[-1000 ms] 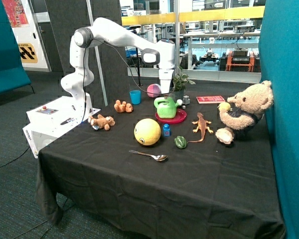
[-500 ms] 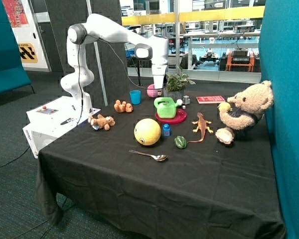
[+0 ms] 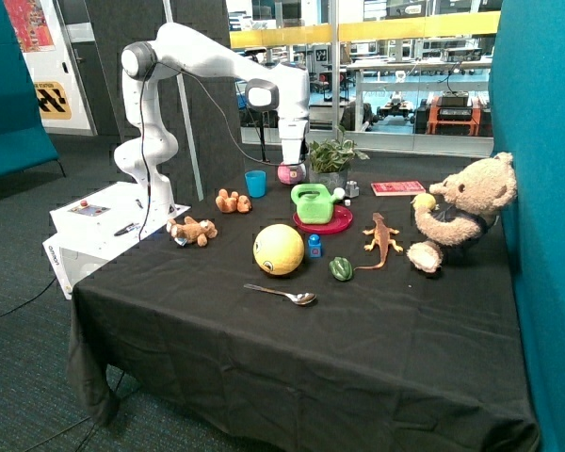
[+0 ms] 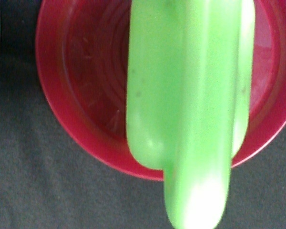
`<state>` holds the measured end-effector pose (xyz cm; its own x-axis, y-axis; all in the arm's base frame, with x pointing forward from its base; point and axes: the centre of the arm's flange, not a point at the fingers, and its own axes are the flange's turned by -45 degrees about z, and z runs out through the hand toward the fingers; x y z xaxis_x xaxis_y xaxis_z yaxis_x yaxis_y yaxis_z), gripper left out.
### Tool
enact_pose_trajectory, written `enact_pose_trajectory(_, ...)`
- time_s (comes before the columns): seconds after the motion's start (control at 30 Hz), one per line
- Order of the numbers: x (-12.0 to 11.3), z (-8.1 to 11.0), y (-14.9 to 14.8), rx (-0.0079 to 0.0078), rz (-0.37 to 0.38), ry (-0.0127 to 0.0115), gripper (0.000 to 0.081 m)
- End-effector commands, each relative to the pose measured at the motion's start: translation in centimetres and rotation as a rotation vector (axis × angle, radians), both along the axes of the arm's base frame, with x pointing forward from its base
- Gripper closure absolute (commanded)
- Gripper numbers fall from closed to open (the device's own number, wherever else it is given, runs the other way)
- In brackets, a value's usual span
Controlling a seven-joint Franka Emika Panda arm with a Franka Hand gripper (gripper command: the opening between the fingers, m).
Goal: Water the pot plant and put the can on the plate
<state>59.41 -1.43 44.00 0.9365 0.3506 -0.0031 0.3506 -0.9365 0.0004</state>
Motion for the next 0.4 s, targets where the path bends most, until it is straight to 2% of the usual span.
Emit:
enact_pose_trajectory(0.0,-0.40,0.21,-0.77,0.0015,0.003,-0.0028,0.0365)
enact_pose_trajectory(0.37,-0.29,0.87,-0.55,0.0015,0.010,-0.0028,0.0364)
